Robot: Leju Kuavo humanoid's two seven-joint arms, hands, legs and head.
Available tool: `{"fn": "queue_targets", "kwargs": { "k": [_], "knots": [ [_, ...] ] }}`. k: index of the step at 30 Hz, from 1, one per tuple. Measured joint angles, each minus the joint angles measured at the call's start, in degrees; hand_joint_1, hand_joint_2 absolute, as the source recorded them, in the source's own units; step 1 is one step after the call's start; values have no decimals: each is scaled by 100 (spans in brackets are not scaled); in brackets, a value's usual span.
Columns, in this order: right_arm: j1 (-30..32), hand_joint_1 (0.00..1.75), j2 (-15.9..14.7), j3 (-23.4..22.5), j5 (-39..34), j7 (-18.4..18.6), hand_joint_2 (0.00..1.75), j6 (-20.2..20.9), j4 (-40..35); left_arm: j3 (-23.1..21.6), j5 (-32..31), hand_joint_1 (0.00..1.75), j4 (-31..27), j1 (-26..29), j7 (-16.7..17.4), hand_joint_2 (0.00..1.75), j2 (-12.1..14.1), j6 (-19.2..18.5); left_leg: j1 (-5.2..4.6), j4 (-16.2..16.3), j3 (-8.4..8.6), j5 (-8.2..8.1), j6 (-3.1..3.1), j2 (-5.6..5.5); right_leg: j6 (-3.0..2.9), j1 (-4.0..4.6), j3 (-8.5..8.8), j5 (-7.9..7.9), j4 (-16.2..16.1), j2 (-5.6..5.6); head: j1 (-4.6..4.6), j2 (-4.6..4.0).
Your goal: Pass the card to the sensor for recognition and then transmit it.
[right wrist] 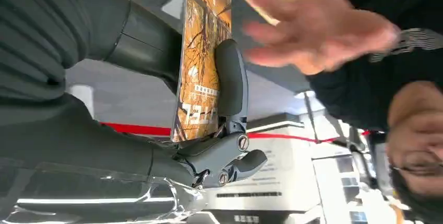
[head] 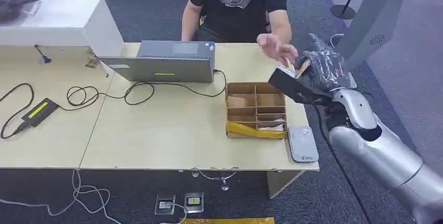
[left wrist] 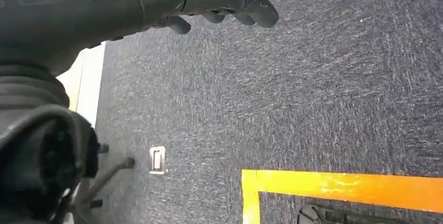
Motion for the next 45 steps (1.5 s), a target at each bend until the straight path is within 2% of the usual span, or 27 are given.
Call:
{"fn": "queue_targets", "kwargs": {
  "k": [8, 17, 18, 27, 37, 45],
  "knots": [
    [-75, 175, 407, 217, -65, -155, 175, -190, 514, -129, -7, 0, -17, -18, -68, 0, 0, -50, 2, 0, -4, 2, -3, -8, 0, 1, -1, 0, -2, -4, 4, -2],
    [-54, 175, 577, 313, -120, -171, 175, -326, 925, -251, -46, 0, -17, -20, -68, 0, 2, -122, 2, 0, -4, 2, -3, -7, 0, 1, -3, 0, -2, -4, 4, 0],
    [-50, 0, 579, 315, -112, -147, 175, -339, 953, -260, -55, 0, -17, -20, -68, 0, 2, -125, 2, 0, -4, 2, -3, -7, 0, 1, -4, 0, -2, -4, 4, 0],
    [94, 0, 582, 304, 490, 306, 175, -254, 1041, -350, -57, 0, -17, -21, -68, 0, 4, -131, 2, 0, -2, 2, -3, -2, 0, 1, -7, 0, -3, 0, 4, 0],
    [283, 0, 534, 269, 393, 400, 175, -22, 1030, -450, 31, 0, -33, -21, -68, 0, 28, -125, 2, 1, -2, 2, -3, -1, 0, 1, -7, 0, -3, 0, 2, 0],
    [450, 0, 398, 245, 262, 520, 175, 323, 606, -472, 164, 0, -33, -20, -63, 0, 42, -114, 1, 1, -3, 2, -3, 0, 0, 1, -9, 0, -3, 1, 4, 0]
  ]
}}
